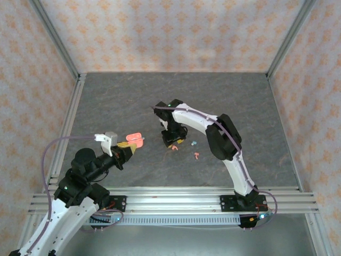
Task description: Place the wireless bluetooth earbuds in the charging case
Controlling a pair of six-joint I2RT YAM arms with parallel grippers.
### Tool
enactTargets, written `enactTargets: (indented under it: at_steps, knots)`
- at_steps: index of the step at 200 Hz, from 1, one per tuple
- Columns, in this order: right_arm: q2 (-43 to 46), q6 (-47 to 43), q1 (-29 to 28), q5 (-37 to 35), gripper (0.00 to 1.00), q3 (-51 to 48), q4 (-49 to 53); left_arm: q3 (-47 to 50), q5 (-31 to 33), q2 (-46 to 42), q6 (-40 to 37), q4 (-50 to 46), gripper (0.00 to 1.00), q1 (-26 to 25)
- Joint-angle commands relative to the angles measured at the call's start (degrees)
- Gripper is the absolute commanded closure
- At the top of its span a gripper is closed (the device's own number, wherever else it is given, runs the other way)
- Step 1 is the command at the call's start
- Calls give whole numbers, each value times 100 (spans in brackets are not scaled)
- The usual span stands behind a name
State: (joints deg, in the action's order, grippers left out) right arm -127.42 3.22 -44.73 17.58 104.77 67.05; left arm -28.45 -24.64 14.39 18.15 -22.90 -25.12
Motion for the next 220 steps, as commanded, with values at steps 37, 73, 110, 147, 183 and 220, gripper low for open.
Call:
enactTargets:
  at_steps: [37,73,110,147,183,220]
  knots:
    - [-257,-261,-136,-69,54,343,250,6,-84,-270,57,-140,100,-7]
    - [-284,-323,-141,-102,55,244,274,-3,-58,-266,52,-163,100,-1]
    - [-275,-359,-141,-106,56,99,282,6,-58,-253,49,-165,100,-2]
    - [-272,-341,-141,-116,59,-42,252,6,-59,-257,51,-189,100,1]
    - [-273,-322,-141,-107,62,-101,223,6,-58,-287,61,-234,100,3]
    - [-202,-234,-141,-141,72,-139,178,28,-58,-323,91,-212,100,5]
